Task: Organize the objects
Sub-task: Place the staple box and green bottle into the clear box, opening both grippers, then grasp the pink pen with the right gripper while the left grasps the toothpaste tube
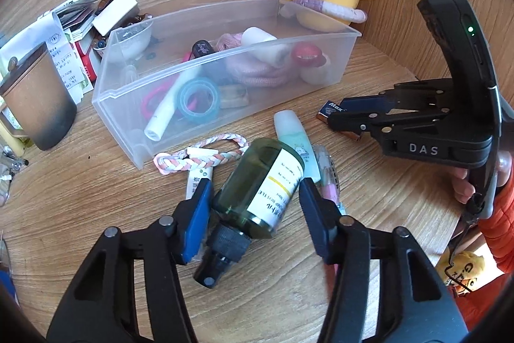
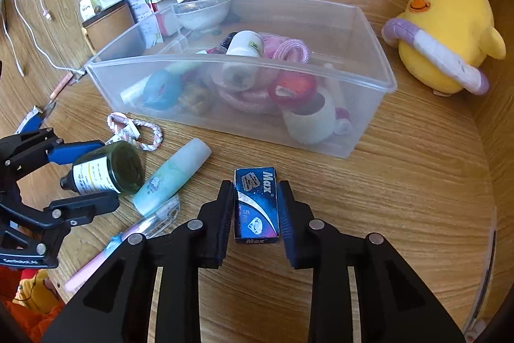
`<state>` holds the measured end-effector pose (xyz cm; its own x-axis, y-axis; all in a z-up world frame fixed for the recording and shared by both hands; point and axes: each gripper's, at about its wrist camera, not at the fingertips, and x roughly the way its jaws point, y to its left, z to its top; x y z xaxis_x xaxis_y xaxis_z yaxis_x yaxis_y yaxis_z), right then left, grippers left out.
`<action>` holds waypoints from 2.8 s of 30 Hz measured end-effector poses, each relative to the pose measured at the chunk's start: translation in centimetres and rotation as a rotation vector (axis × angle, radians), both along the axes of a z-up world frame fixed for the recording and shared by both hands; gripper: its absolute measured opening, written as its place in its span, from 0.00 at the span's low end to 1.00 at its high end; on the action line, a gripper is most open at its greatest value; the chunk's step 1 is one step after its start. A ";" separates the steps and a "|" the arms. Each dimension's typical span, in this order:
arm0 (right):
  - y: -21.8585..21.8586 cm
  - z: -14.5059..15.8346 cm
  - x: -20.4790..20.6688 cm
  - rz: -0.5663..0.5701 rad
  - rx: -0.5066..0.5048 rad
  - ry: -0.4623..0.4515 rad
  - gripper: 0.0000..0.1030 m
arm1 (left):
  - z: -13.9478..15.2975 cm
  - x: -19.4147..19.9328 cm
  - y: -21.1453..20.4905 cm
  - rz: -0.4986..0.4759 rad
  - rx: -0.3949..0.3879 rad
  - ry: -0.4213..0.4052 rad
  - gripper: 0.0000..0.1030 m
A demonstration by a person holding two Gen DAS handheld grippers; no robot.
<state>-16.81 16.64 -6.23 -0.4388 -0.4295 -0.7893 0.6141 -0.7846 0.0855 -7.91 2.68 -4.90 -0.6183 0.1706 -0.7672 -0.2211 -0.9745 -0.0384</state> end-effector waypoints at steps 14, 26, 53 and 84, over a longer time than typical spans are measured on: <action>1.7 3.7 1.8 -0.023 -0.132 0.051 0.24 | 2.7 0.4 -1.0 0.035 0.024 0.083 0.40; 2.7 9.7 1.5 -0.099 -0.256 0.211 0.24 | 7.3 -1.2 -4.8 0.131 0.064 0.216 0.40; -1.9 5.4 -6.0 -0.136 -0.124 0.116 0.24 | 6.3 -8.1 -6.4 0.204 0.097 0.113 0.40; -0.5 4.5 4.3 -0.019 -0.148 0.053 0.63 | 3.3 1.0 -4.2 0.131 -0.069 0.123 0.88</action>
<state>-12.46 16.18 -1.68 -0.4875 -0.5303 -0.6937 0.6060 -0.7774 0.1684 -6.90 -1.49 -1.63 -0.7215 0.0323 -0.6917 -0.0910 -0.9947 0.0485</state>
